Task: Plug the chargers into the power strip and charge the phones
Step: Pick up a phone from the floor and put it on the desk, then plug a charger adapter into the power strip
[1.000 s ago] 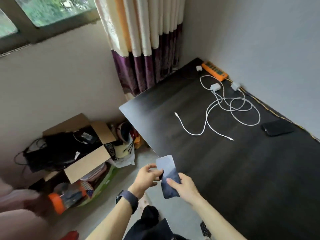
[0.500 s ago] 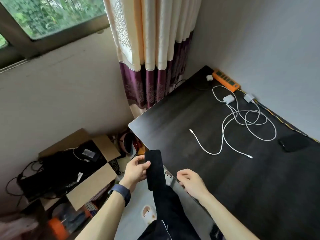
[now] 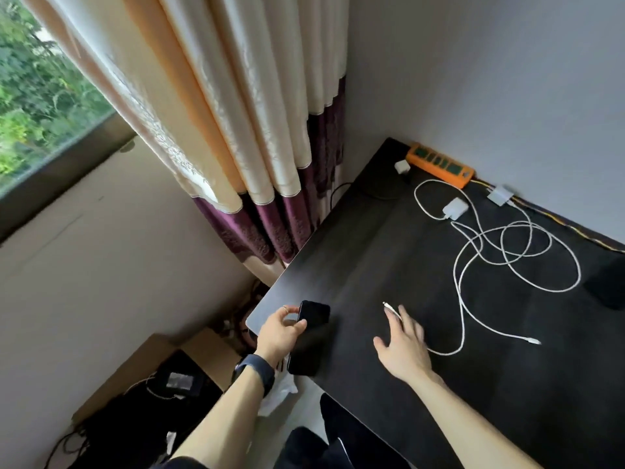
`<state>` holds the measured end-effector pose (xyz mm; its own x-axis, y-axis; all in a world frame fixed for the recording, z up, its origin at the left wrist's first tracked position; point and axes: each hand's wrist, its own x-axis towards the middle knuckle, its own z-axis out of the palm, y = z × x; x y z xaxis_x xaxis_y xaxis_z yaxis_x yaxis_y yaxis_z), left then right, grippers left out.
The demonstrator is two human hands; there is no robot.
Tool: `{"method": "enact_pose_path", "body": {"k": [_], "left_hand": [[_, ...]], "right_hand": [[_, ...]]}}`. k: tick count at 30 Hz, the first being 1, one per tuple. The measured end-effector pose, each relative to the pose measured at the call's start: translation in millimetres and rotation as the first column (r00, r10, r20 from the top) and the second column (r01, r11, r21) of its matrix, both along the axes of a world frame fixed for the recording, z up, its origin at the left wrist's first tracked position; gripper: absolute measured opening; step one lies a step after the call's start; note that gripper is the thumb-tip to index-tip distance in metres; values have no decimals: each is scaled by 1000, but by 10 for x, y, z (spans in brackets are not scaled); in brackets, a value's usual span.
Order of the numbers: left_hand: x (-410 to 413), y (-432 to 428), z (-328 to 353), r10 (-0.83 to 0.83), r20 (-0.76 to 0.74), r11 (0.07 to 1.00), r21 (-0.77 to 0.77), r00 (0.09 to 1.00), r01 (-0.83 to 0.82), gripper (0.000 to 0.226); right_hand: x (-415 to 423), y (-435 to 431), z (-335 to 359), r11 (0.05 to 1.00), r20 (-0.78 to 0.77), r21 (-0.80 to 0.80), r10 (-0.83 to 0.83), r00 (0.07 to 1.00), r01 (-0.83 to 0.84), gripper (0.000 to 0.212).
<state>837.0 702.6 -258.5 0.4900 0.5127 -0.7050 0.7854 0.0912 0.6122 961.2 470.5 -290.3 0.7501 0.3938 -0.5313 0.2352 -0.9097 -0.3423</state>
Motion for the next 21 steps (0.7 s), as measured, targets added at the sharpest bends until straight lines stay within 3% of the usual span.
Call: {"method": "enact_pose_path", "body": {"k": [7, 9, 12, 16, 21], "left_hand": [[546, 178, -273, -85, -51, 995, 40, 995, 87, 25], [665, 206, -315, -157, -87, 978, 126, 984, 167, 33], [773, 231, -319, -358, -167, 890, 238, 919, 390, 55], [762, 212, -320, -537, -255, 780, 214, 804, 588, 96], [715, 178, -351, -658, -355, 612, 262, 664, 747, 105]], "right_hand": [[304, 72, -174, 977, -81, -187, 87, 993, -101, 83], [294, 36, -207, 976, -73, -194, 91, 993, -104, 85], [298, 25, -220, 976, -75, -191, 93, 993, -106, 84], [252, 71, -224, 981, -92, -185, 42, 995, -59, 84], [305, 130, -157, 986, -120, -163, -32, 992, 12, 81]]}}
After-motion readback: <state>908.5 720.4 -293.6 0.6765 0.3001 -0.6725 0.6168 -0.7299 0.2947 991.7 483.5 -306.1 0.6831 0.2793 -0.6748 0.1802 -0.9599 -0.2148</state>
